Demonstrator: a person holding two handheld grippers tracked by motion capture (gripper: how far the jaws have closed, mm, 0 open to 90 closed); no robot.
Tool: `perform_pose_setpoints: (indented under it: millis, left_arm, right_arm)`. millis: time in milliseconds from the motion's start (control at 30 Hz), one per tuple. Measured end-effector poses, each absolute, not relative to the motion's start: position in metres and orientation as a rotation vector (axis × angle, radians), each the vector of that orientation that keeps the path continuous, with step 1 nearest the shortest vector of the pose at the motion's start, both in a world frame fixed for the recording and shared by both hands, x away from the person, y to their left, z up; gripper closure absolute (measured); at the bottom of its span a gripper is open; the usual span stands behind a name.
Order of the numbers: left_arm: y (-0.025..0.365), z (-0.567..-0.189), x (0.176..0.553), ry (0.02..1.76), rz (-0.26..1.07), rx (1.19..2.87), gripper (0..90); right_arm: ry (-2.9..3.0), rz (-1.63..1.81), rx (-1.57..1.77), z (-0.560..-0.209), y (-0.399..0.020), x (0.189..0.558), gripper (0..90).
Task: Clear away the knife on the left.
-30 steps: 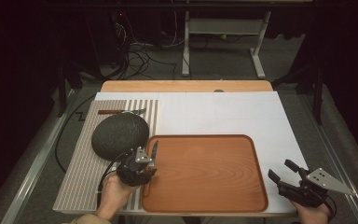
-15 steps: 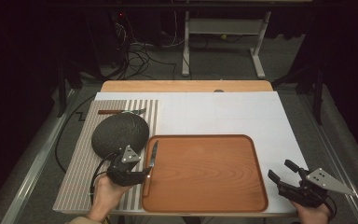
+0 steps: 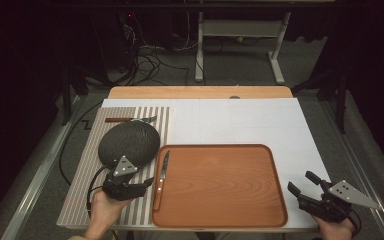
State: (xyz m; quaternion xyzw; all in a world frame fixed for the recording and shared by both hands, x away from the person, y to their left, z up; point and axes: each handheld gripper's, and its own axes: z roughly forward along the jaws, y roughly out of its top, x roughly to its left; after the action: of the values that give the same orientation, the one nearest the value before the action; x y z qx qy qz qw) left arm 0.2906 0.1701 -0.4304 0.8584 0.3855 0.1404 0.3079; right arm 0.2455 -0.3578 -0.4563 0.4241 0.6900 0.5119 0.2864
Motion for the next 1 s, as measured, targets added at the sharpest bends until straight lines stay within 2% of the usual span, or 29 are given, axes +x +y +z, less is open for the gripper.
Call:
perform_pose_setpoints:
  millis: [567, 633, 1000]
  left_arm:
    - [0.200, -0.427, 0.283, 1.044, 0.404, 2.150, 35.0]
    - [0.203, -0.427, 0.282, 1.045, 0.411, 2.144, 31.4]
    - [0.219, -0.429, 0.277, 1.079, 0.433, 2.100, 31.4]
  right_arm:
    - [1.843, 1.367, 1.138, -0.456, -0.358, 0.245, 24.5]
    - [1.842, 1.368, 1.138, -0.456, -0.358, 0.245, 24.5]
    - [1.842, 1.367, 1.138, -0.456, -0.358, 0.245, 24.7]
